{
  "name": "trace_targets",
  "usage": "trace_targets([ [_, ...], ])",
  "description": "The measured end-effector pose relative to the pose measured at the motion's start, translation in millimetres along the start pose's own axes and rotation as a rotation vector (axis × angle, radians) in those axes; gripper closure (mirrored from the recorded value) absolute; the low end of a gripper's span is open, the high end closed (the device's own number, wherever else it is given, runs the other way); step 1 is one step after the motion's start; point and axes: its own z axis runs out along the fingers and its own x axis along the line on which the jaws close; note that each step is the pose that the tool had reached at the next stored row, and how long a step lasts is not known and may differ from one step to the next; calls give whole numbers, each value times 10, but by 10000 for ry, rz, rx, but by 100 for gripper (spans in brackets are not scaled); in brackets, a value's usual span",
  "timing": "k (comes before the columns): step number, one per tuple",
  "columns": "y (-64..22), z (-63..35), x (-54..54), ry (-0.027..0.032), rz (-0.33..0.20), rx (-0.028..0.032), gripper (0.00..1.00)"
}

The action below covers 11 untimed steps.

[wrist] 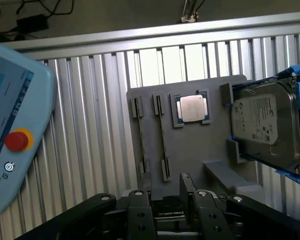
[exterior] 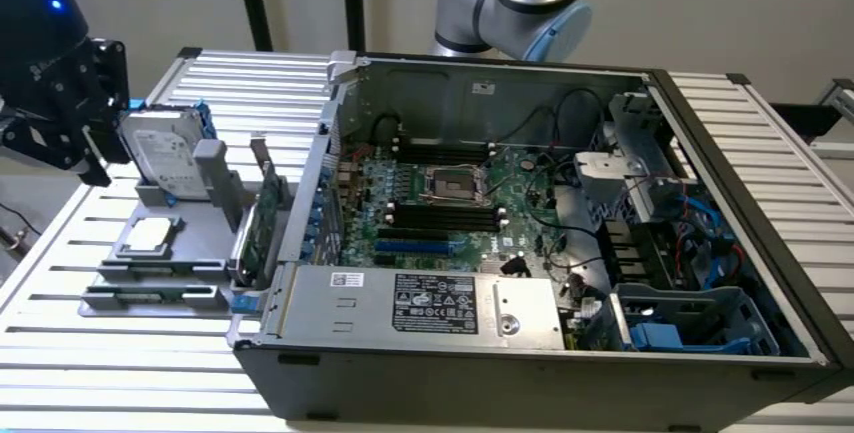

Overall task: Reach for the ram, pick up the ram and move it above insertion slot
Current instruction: 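Pick up the ram and move it above insertion slot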

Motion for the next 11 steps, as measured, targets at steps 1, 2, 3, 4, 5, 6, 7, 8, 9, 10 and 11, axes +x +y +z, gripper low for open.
trace_targets([
  [1, -2, 19, 5, -2, -8, 2, 64],
  [2, -3, 36, 10, 0, -19, 1, 64],
  [3, -3, 55, 13, 0, -38, 1, 64],
  [4, -3, 72, 15, 2, -70, 0, 64],
  [5, -5, 91, 18, 2, -109, 1, 64],
  [6, -6, 109, 21, 4, -151, 2, 64],
  [7, -7, 126, 24, 6, -192, 1, 64],
  [8, -8, 144, 27, 8, -233, 1, 64],
  [9, -9, 164, 31, 7, -275, 3, 64],
  [10, -10, 181, 35, 10, -313, 1, 64],
  [11, -11, 200, 40, 11, -353, 3, 64],
])
